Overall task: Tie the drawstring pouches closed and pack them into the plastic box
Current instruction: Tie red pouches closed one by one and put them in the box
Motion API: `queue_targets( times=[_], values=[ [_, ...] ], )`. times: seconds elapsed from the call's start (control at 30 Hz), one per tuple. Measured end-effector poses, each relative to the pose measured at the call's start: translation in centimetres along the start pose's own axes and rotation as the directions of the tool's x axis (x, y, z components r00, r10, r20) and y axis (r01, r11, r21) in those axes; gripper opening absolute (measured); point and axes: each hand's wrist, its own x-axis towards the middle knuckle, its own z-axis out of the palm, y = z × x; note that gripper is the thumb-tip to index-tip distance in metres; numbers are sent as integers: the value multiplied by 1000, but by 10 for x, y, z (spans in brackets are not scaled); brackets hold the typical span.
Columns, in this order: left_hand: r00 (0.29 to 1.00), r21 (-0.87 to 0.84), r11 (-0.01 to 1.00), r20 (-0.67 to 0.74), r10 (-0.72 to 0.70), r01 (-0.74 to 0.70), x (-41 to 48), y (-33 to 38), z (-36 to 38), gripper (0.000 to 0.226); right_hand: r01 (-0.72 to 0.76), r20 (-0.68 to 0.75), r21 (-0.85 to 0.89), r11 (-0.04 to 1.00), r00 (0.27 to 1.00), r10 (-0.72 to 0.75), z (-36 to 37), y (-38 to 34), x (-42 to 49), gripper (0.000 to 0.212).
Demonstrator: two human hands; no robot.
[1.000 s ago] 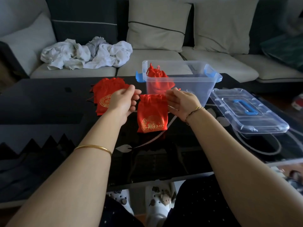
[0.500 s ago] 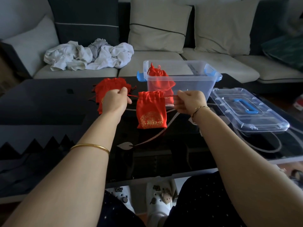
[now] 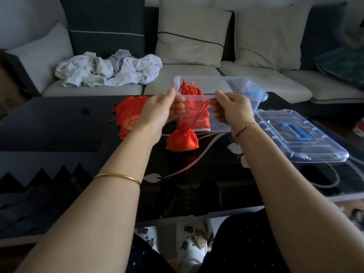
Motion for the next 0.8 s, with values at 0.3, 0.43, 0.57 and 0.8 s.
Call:
queue_targets(
  times=[0.3,0.43,0.57,0.8],
  values=[
    [977,412,896,187,98,-169,-4,-2,11,15,131,119,-96,987,986,-119,26,-15,-5,35],
    [984,344,931,167,68,-123,1,-5,10,17,-137,143,12,991,981,134,22,-7,-2,44],
    [976,273,954,209,66,-123,0,-4,11,15,-217,286,-55,975,932,224,23,1,-9,39],
    [988,187,979,145,54,-81,0,-5,12,13,-272,286,107,957,930,232,20,-1,-6,30]
  ],
)
